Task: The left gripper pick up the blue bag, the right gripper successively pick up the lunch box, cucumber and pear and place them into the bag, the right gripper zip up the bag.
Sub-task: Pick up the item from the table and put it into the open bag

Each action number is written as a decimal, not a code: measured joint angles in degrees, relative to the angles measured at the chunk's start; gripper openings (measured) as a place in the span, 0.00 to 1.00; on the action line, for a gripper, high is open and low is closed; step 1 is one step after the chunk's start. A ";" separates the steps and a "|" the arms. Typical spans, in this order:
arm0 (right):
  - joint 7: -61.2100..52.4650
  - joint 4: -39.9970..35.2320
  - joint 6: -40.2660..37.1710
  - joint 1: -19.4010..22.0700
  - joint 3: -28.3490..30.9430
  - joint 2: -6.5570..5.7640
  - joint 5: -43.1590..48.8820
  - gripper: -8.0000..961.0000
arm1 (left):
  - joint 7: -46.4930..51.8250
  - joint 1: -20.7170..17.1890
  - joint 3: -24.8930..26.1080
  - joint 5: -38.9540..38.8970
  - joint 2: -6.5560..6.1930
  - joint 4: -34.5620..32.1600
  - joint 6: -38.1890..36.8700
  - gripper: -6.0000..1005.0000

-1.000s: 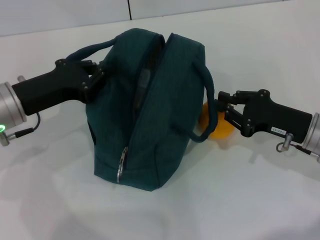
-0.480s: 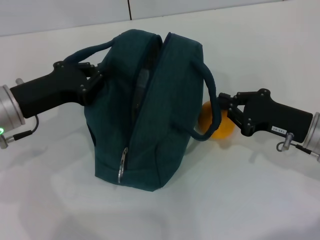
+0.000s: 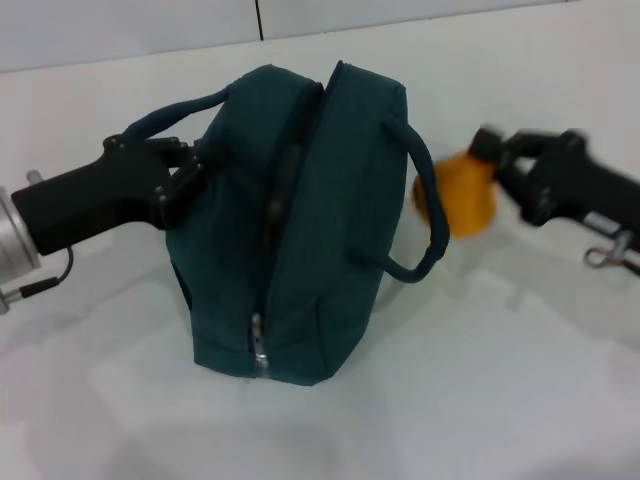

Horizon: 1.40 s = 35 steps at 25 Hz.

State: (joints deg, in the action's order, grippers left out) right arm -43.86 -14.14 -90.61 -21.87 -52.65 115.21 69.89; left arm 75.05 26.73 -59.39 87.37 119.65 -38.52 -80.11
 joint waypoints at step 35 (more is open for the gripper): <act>-27.26 -14.05 -8.21 -12.26 -13.10 0.10 -10.28 0.05 | -3.69 -0.68 0.07 -2.75 -0.12 0.91 -6.81 0.06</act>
State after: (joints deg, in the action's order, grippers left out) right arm -71.12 -28.19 -98.82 -34.13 -65.74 115.31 59.61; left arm 71.36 26.05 -59.32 84.62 119.53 -37.62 -86.92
